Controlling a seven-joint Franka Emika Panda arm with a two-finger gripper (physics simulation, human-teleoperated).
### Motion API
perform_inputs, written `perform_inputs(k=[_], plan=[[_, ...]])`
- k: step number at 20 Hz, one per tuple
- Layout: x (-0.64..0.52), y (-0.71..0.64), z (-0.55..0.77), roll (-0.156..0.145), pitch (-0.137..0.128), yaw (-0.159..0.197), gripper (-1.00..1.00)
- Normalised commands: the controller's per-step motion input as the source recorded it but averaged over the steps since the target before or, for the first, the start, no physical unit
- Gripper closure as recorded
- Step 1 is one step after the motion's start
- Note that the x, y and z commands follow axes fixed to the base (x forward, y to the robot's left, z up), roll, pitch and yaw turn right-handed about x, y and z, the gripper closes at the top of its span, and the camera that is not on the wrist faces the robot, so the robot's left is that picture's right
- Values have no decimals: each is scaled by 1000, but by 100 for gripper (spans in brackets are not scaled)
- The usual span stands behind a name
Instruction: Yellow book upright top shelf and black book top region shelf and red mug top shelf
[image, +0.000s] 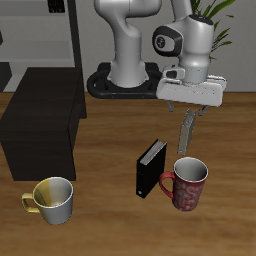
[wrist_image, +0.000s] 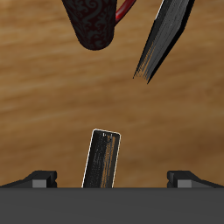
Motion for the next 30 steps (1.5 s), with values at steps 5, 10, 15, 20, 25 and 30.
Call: perform_inputs(k=[5, 10, 15, 20, 25, 30], plan=[[102, -22, -286, 12, 48, -3, -100], [187, 45, -271, 17, 85, -19, -100], [92, 82, -191, 34, 70, -16, -100], [129, 42, -274, 59, 113, -37, 100], [-24, -74, 76, 16, -5, 20, 100], [-76, -249, 298, 21, -5, 6, 100]])
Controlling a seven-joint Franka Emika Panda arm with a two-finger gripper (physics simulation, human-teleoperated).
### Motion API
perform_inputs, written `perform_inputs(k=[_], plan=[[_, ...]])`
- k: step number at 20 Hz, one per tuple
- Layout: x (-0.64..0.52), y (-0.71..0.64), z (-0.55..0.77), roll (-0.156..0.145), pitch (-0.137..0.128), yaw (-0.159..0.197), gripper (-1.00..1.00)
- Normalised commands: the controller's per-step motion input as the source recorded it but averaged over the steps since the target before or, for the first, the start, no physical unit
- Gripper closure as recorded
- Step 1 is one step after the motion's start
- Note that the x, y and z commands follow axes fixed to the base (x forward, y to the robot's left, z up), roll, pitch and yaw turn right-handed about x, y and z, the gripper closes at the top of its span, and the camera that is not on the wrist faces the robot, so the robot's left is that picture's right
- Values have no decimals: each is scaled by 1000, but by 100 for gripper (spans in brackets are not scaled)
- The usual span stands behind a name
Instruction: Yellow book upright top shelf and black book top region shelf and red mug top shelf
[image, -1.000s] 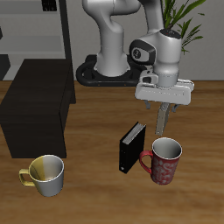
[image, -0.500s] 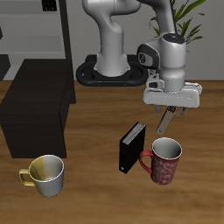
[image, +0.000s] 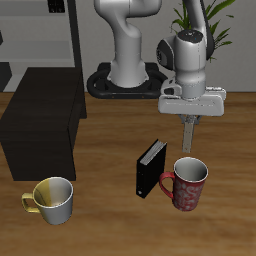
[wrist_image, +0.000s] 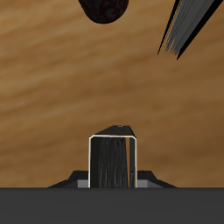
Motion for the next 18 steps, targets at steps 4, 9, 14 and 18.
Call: perform_inputs(k=[4, 9, 14, 18], plan=[[-7, -532, 504, -30, -19, 7, 100], [-35, -545, 555, -13, -15, 26, 100], [-67, -823, 742, -8, -11, 59, 100], [-101, -887, 585, -38, -19, 39, 100]])
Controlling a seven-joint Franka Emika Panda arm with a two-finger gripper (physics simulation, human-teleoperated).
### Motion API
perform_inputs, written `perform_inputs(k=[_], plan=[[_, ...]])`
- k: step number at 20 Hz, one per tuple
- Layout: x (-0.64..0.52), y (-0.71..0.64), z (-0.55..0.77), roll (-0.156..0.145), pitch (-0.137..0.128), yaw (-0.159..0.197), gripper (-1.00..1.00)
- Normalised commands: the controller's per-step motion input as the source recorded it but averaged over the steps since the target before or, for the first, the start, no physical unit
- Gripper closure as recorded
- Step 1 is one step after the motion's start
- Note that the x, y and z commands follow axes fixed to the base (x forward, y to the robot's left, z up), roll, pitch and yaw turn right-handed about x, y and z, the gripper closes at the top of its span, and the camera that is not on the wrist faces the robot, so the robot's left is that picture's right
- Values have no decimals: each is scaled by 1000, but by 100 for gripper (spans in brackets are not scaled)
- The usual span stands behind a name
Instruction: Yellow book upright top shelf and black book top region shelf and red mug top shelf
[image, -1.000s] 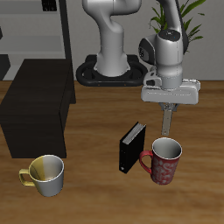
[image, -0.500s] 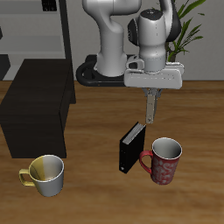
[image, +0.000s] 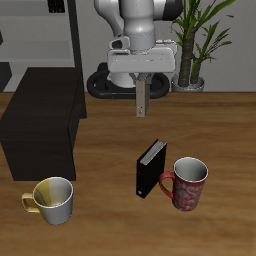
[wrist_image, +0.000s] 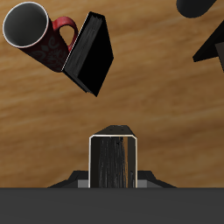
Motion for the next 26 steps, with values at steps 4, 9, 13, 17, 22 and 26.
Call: perform_inputs(k=[4, 9, 13, 17, 22, 26], plan=[[-237, -1218, 711, -81, -33, 7, 100], [-384, -1076, 612, -48, -13, 9, 100], [-324, -628, 464, 65, 18, 3, 100], [-299, -1074, 637, -16, -21, -91, 100], [-302, -763, 407, 57, -27, 12, 100], [-66, -434, 115, 72, 47, -10, 100]])
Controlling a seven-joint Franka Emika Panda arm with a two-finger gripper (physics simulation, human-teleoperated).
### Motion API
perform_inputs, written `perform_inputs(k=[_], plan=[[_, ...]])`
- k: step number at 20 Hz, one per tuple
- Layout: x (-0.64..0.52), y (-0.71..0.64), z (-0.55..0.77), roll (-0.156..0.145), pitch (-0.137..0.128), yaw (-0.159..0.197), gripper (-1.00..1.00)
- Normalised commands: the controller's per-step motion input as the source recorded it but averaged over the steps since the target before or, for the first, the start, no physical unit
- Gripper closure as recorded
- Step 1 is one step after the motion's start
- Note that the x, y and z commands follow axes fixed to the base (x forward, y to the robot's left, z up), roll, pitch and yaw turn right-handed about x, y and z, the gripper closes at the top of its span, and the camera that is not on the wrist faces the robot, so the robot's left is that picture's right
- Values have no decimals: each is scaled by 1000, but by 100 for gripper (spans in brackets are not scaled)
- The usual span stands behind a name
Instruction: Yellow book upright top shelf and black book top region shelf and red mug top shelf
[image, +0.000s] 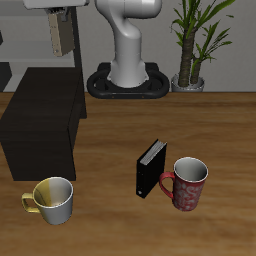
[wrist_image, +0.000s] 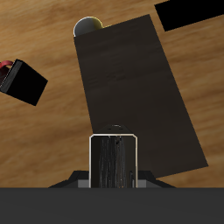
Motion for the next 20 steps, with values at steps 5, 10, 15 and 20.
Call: perform_inputs(k=[5, 10, 15, 20], plan=[[43, -170, -8, 103, 26, -27, 100], [96, -96, -115, 95, 3, 28, 100], [80, -167, -19, -18, -31, 30, 100], [138, -151, -48, -44, -11, -7, 100]])
